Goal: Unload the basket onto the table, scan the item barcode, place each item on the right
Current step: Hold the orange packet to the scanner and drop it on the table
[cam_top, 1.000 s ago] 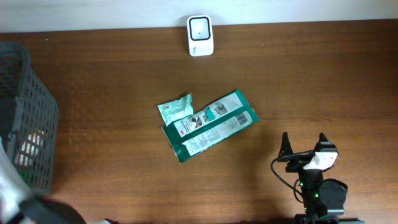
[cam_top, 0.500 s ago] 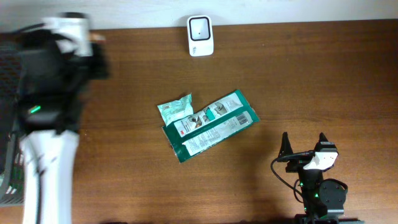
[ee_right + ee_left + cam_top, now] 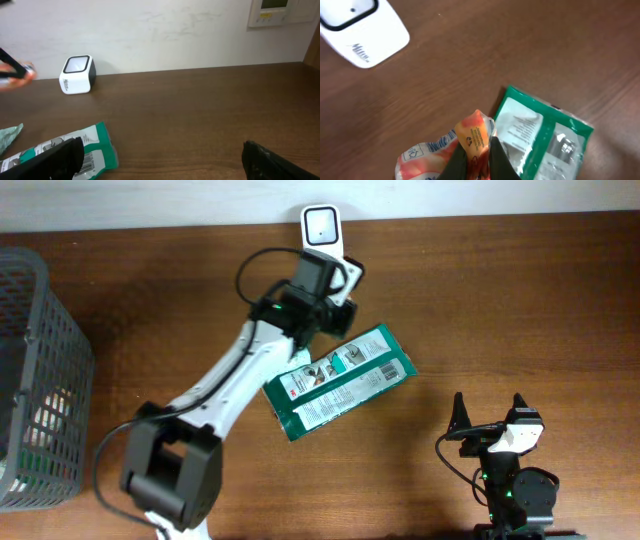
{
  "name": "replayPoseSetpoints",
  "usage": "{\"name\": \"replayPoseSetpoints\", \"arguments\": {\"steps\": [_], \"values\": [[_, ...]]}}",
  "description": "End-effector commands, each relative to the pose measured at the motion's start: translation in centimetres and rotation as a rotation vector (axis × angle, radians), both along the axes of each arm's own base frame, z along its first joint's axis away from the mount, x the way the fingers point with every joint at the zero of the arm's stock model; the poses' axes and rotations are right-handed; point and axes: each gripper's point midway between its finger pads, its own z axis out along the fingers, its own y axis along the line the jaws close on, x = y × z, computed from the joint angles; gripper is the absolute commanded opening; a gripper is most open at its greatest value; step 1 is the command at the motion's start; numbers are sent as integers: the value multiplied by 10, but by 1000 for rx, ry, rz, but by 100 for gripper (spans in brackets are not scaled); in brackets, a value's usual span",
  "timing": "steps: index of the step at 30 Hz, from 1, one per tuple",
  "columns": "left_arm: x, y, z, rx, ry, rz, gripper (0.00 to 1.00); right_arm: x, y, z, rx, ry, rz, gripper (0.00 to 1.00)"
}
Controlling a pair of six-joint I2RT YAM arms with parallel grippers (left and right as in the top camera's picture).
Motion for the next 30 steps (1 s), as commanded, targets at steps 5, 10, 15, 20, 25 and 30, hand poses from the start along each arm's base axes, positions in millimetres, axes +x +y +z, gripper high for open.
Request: {"name": "replayPoseSetpoints", "arguments": {"steps": [5, 10, 15, 20, 25, 30], "values": [[12, -1, -80, 199, 7, 87, 0, 0, 0, -3, 7, 6, -5, 98], [5, -7, -103, 202, 55, 57, 0, 0, 0, -3, 7, 6, -5, 98], [2, -8, -104, 200, 64, 49, 8, 0, 0, -3, 7, 6, -5, 98], [0, -11, -105, 195, 71, 38, 36, 0, 0, -3, 7, 6, -5, 98], [1, -13, -97, 184, 56, 38, 50, 0, 0, -3, 7, 6, -5, 98], [5, -21, -42, 108, -14, 26, 58, 0, 0, -3, 7, 6, -5, 98]]}}
